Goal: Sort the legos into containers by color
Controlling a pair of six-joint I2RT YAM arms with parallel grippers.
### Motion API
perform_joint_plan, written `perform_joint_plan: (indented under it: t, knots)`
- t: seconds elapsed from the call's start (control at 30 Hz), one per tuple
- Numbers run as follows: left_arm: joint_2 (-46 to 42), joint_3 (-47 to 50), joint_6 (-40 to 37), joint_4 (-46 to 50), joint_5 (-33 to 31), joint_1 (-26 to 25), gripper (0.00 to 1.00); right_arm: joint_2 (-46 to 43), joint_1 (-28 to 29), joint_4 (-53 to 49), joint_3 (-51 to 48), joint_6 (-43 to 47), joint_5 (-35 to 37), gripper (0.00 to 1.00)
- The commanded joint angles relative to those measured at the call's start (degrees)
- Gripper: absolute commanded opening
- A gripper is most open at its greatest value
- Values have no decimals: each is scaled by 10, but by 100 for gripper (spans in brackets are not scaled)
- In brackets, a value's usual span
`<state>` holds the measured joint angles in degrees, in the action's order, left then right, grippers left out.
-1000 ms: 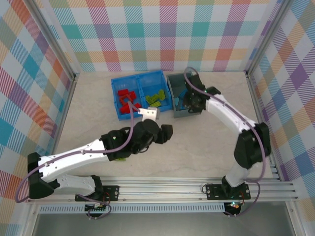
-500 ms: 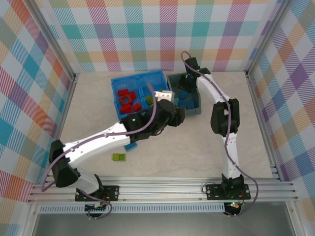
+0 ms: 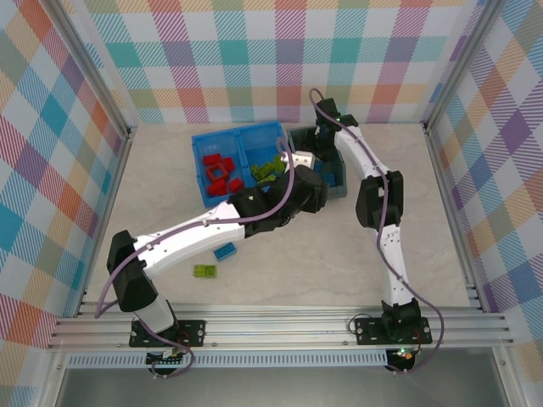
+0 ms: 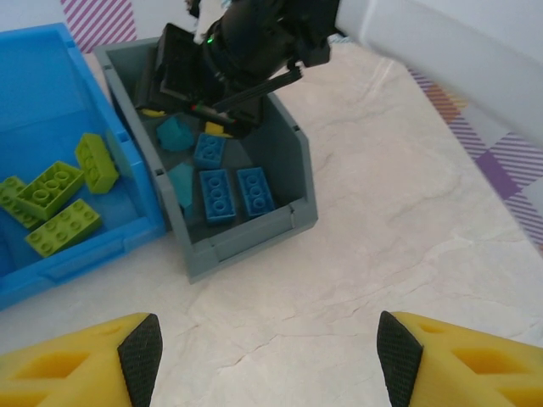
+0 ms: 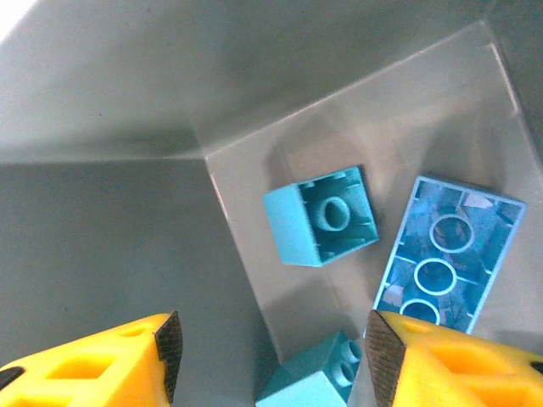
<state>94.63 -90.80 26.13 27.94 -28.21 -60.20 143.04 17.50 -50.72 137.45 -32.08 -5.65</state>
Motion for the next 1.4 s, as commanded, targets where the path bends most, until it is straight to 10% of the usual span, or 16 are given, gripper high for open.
perform_joint_plan:
  t: [0.0,0.2,0.6,0.83,1.03,1.37]
  knots:
    - [-54,18,22,49,-30,3,70,-71,4,-8,-5,5,-2,61]
    - [-148,103,133,183,-72,5,70,-191,18,19,-88,23,37,61]
    - [-404,337,388,351,-41,26,70,-592,138,243,-552,116,37,67]
    - [-395,382,306,331,48,111,72,-783,277,324,-774,139,-8,68]
    - [-370,461,365,290,163,197,75,-837,385,327,-875,117,10,70]
    - [-355,528,577,242,142,231,71,-813,462,342,-892,87,41,70]
